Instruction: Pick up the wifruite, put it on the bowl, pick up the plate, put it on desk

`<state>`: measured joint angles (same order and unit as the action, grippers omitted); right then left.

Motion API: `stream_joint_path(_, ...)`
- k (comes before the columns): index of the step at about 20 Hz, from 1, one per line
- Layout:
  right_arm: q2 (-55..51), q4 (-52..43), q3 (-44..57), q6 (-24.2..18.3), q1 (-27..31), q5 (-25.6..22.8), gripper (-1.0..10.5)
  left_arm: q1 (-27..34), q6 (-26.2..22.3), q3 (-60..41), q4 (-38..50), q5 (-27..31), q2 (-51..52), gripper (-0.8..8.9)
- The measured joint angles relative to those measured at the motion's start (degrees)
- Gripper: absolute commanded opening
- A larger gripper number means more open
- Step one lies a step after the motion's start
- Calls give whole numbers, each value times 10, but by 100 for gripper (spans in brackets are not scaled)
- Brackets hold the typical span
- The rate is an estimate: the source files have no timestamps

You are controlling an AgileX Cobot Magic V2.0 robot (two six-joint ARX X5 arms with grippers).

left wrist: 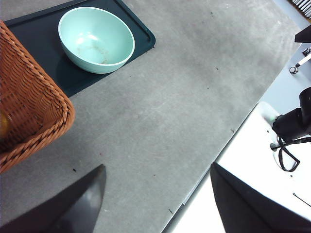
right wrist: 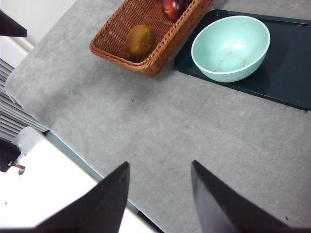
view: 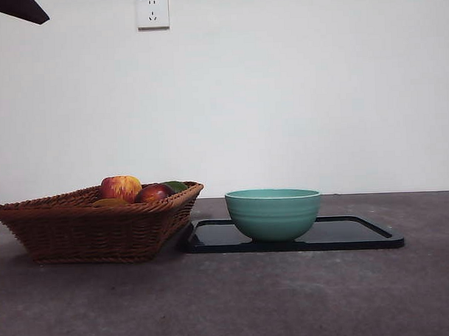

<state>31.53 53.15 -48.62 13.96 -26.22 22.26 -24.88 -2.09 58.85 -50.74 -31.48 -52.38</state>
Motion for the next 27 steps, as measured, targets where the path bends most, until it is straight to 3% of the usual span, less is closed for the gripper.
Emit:
stream_joint_path(3,0,0,0,1,0,-6,203,0,0,0,0,0,0,343)
stream_joint_path(7,4,-8,0,28,0,-74,264,0,0,0,0,0,0,343)
stream_joint_path(10,40,-47,-4,45,0,-75,275,0,0,0,0,0,0,343)
stream_joint_path(17,246,-110,-89,37,10,-103,275,0,0,0,0,0,0,343)
stream_joint_path(27,541,-122,-241,-26,45,-117,275,0,0,0,0,0,0,343)
